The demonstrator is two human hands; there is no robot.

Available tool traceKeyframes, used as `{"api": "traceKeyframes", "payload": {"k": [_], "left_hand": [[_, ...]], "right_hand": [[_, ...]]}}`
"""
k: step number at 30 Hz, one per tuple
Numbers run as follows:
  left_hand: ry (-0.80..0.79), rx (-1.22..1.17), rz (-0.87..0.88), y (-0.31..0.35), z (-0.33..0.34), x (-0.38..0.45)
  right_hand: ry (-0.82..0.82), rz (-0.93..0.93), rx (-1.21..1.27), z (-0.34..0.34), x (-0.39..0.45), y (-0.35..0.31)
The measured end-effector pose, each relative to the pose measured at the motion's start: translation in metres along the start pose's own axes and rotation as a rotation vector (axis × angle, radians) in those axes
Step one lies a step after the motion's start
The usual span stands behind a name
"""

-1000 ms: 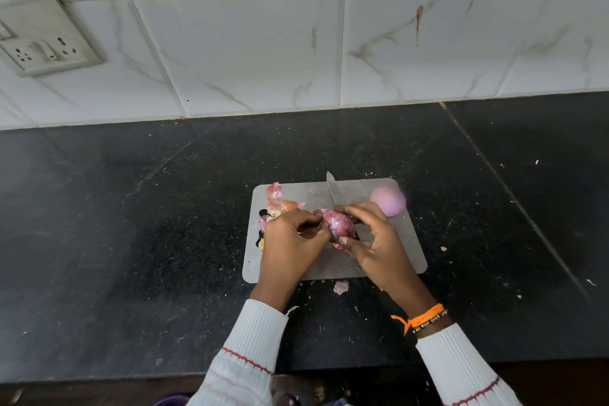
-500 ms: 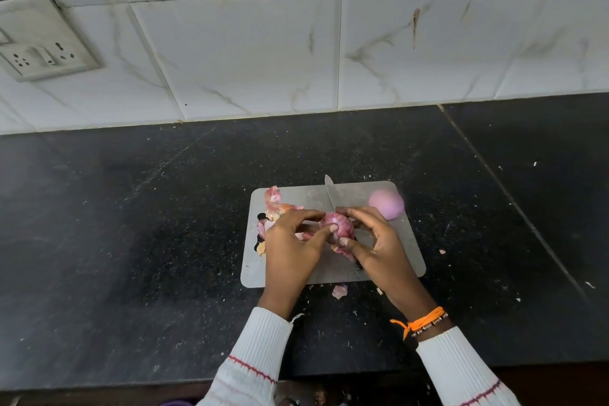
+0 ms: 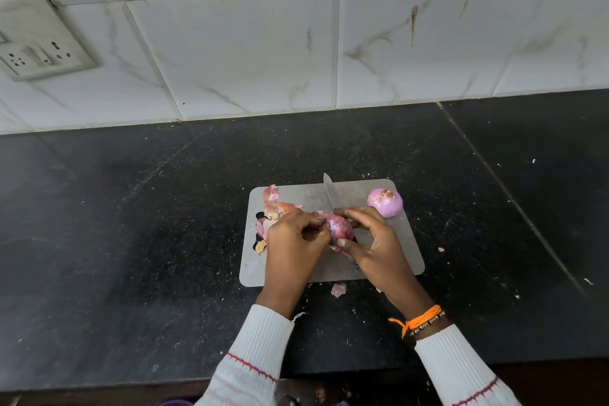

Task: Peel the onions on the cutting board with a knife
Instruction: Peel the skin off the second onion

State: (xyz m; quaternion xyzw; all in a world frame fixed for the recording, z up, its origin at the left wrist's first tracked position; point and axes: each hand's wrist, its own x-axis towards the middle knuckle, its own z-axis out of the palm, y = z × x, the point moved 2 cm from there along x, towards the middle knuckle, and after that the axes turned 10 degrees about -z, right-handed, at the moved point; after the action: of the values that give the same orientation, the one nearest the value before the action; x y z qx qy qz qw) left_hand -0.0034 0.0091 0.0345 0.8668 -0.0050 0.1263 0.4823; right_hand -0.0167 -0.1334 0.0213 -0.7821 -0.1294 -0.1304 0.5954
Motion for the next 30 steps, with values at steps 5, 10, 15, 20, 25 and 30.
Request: {"api": "traceKeyframes", "payload": {"k": [5, 10, 15, 20, 25, 30], "left_hand": [[0.028, 0.024, 0.015, 0.0013, -0.002, 0.0023], [0.037, -0.096, -0.076, -0.0003, -0.0039, 0.003], [0.014, -0.237, -0.155, 0.0028, -0.0039, 0.0019], [0.081, -0.129, -0.064, 0.0039, -0.0019, 0.0021], [0.109, -0.007, 0.036, 0.0022, -0.0011, 0.0021], [0.094, 0.105, 0.057, 0.003, 0.0028, 0.0028]], "right_hand": [[0.019, 0.012, 0.0, 0.0032, 0.001, -0.0015], [0.035, 0.033, 0.071, 0.0036, 0.0011, -0.0032], [0.054, 0.041, 0.101, 0.0016, 0.0033, 0.0003], [0.034, 0.025, 0.064, 0.0045, 0.0023, -0.0038], [0.034, 0.039, 0.046, 0.0043, 0.0018, -0.0038], [0.047, 0.046, 0.046, 0.0077, 0.0018, -0.0063]]}}
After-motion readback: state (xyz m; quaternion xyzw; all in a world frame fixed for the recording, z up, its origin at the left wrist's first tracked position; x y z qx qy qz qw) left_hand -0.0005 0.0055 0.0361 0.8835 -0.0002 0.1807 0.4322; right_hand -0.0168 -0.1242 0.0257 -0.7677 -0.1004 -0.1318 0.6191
